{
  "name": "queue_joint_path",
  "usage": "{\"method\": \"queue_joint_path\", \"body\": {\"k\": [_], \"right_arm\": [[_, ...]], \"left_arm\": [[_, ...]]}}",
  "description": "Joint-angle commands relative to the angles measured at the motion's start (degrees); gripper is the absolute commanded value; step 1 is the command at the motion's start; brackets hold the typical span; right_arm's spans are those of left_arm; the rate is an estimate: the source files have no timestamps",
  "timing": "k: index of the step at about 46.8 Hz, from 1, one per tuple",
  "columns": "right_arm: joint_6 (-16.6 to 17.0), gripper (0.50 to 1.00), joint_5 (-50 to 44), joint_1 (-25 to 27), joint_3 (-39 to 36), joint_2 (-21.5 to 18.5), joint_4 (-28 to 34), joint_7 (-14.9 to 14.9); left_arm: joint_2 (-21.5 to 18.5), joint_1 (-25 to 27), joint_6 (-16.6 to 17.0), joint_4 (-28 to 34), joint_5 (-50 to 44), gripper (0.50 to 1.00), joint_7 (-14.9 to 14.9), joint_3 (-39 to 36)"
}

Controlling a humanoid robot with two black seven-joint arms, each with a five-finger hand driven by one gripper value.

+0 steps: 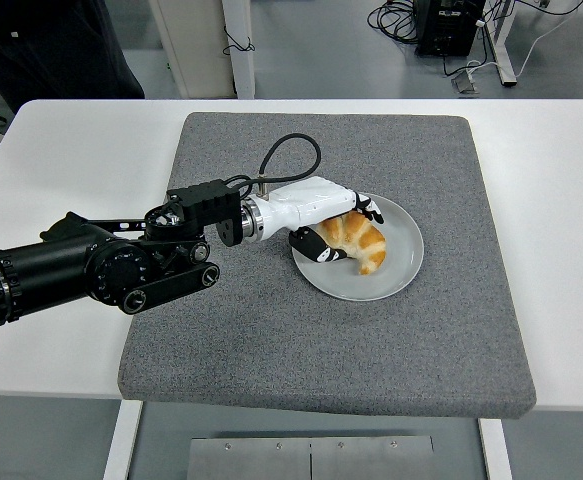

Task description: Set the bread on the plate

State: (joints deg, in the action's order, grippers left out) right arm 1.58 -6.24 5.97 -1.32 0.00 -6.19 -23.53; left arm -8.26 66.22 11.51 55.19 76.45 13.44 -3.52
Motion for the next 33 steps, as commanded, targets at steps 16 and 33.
{"method": "queue_joint_path", "body": {"k": [16, 33], "right_arm": [[0.0, 1.0, 0.0, -0.08, 0.0, 0.0, -0.05, -0.02], [0.0, 1.0, 0.0, 0.01, 0.0, 0.0, 0.03, -0.02]], "left_arm": [[0.7, -0.83, 0.0, 0.01, 0.01, 0.698, 0.09, -0.08], [1.05, -1.62, 0.0, 0.1, 0.28, 0.736, 0.18, 0.01]]}}
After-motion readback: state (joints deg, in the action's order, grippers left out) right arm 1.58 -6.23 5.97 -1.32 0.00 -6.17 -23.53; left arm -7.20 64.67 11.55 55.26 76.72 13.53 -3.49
